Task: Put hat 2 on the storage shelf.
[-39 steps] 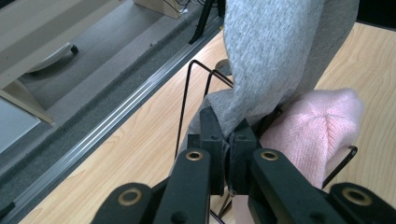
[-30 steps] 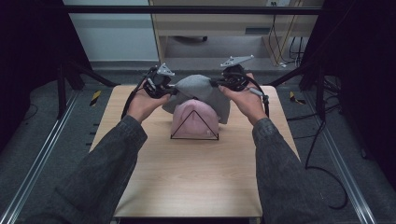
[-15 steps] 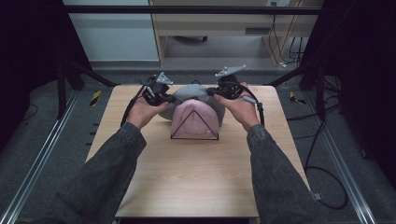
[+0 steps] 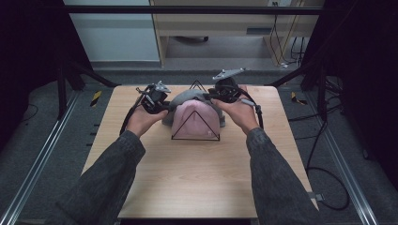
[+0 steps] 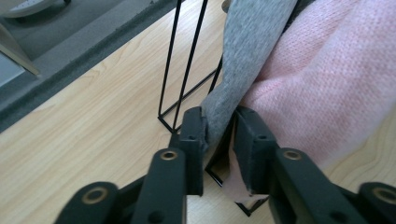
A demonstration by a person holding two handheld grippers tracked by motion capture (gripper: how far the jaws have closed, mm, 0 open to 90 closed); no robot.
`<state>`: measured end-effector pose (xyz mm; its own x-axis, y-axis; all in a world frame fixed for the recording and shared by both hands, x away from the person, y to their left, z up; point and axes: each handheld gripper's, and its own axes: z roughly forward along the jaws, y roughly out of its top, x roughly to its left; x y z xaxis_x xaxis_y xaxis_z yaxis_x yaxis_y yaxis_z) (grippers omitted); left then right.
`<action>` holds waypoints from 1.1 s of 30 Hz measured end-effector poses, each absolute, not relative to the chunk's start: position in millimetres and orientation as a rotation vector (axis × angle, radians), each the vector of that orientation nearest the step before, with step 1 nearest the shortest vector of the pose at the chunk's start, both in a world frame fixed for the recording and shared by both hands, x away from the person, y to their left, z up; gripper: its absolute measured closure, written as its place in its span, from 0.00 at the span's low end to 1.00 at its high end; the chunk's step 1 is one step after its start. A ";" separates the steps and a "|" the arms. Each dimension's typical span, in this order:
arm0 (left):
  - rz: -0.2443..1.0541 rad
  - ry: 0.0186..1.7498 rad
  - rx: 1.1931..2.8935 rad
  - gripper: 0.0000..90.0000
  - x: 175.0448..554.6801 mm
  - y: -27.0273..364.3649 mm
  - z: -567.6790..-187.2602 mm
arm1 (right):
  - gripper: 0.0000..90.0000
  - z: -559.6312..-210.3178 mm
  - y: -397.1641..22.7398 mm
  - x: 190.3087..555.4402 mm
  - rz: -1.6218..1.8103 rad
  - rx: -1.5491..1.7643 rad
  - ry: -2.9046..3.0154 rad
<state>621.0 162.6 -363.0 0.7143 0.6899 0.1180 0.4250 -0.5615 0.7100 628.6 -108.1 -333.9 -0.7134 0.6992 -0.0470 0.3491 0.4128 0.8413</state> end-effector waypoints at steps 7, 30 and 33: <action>0.564 0.856 2.203 0.61 603.1 169.3 -354.8 | 0.50 -334.3 -111.7 619.2 1.205 0.941 2.223; 0.617 0.848 2.261 0.09 509.6 204.8 -373.2 | 0.12 -343.8 -150.9 534.5 1.220 1.026 2.121; 0.605 0.840 2.269 0.08 506.9 208.3 -378.3 | 0.12 -349.4 -156.8 531.4 1.210 1.026 2.121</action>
